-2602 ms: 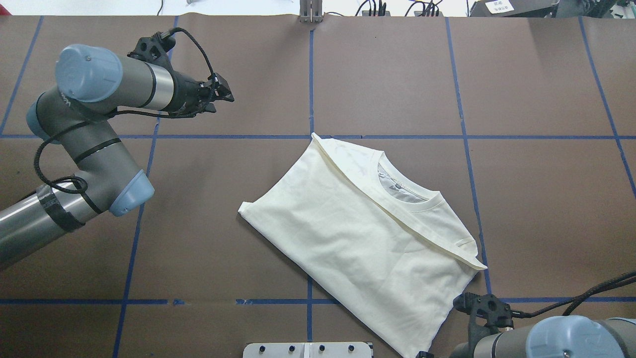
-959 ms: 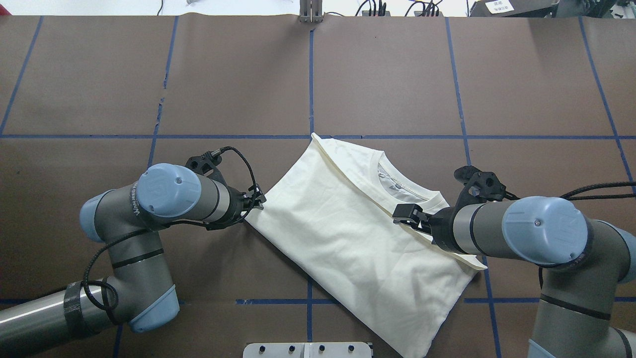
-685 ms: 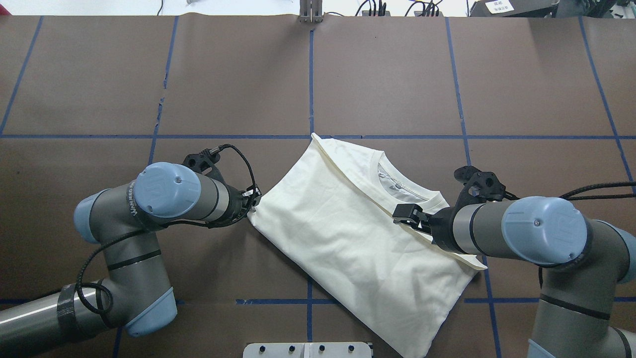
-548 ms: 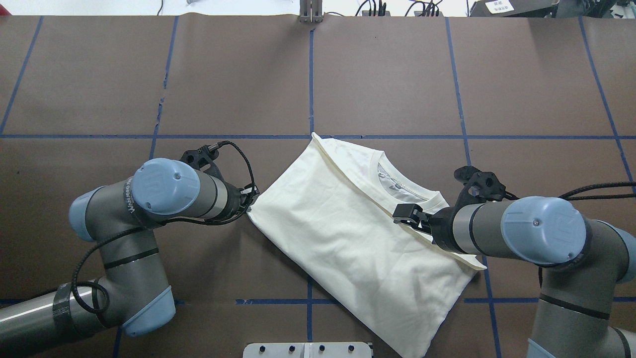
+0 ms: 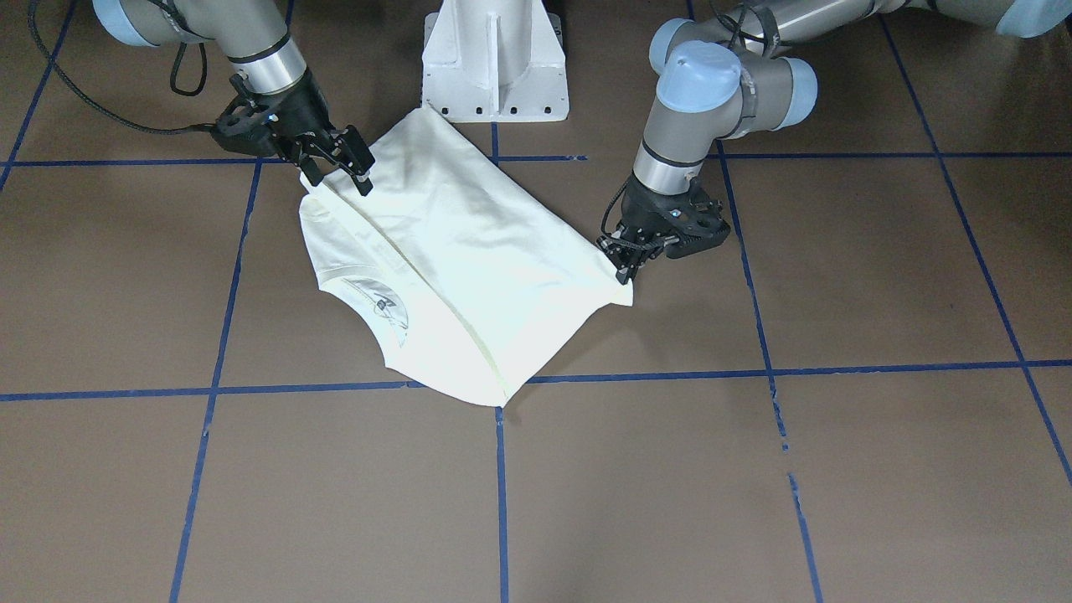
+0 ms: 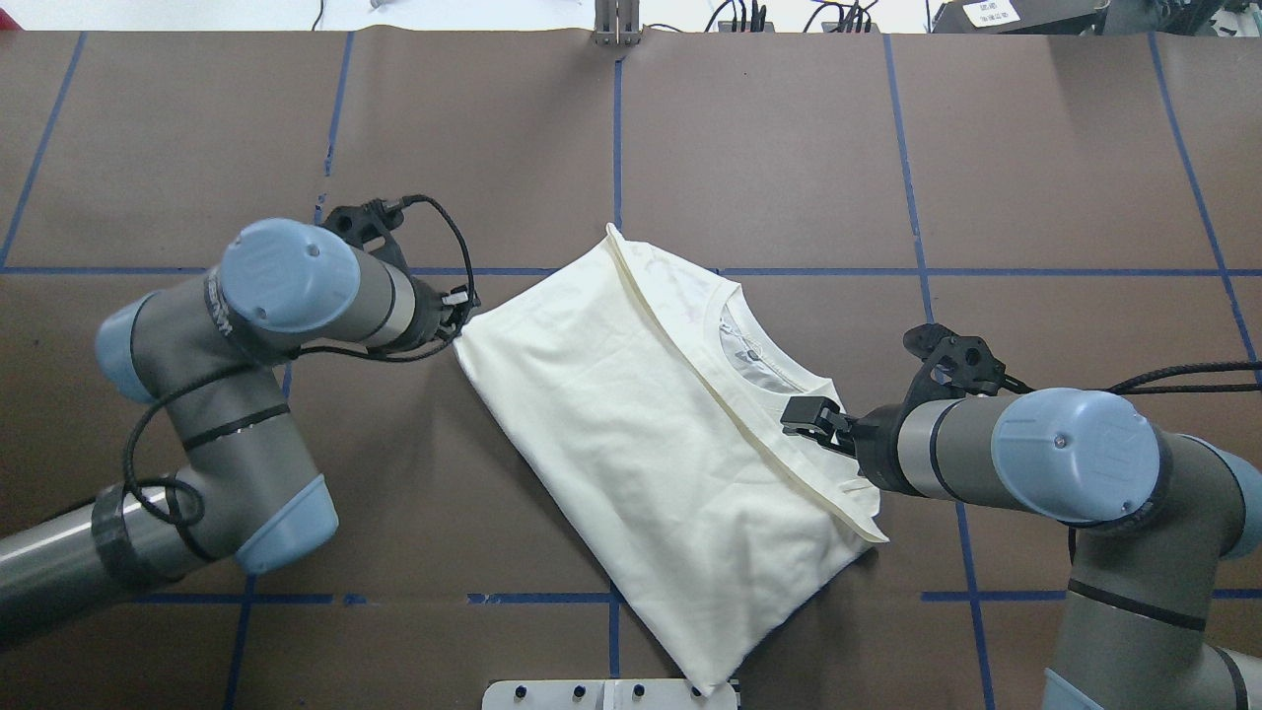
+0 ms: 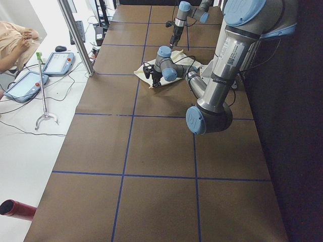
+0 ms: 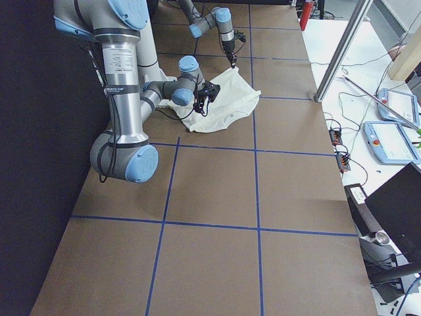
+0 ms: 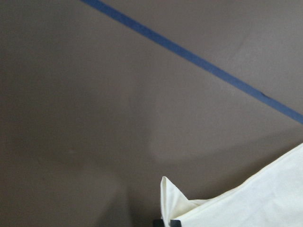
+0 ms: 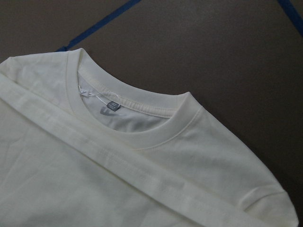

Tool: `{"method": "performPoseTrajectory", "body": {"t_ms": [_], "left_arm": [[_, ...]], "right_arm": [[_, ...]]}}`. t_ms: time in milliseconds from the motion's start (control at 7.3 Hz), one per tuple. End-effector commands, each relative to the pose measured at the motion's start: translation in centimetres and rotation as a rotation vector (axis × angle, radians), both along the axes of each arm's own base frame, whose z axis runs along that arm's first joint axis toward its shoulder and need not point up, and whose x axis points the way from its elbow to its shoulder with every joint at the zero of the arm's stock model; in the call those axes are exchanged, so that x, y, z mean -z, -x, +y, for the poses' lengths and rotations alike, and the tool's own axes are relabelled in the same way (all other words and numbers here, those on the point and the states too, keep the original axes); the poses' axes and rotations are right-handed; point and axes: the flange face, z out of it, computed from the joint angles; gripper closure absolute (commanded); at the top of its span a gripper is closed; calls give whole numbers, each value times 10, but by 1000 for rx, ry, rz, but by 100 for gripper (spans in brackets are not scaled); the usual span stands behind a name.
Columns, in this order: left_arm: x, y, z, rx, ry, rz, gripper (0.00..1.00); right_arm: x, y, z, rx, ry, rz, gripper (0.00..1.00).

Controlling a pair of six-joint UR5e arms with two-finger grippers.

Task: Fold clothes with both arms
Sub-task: 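Rotate the folded shirt upright with both grippers, pulling the left gripper away from the robot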

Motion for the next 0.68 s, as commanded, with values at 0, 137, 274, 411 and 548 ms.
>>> {"method": "performPoseTrajectory", "body": {"t_ms": [0,137,274,411,548], "left_arm": [[3,11,-137,136,-65,31,100],[14,7,-198,191,-86,57,100],[13,1,-214,206,-97,58,81],[28,9,-201,199,-119,89,39],[29,22,-147,164,-156,144,37]], "right_arm": [[16,17,-13,-45,-28,-18,0],[34,37,-26,-77,-44,-37,0],[50,59,-32,-118,-27,-60,0],[60,69,-35,-121,-23,-73,0],[55,76,-34,-106,-32,-47,0]]}}
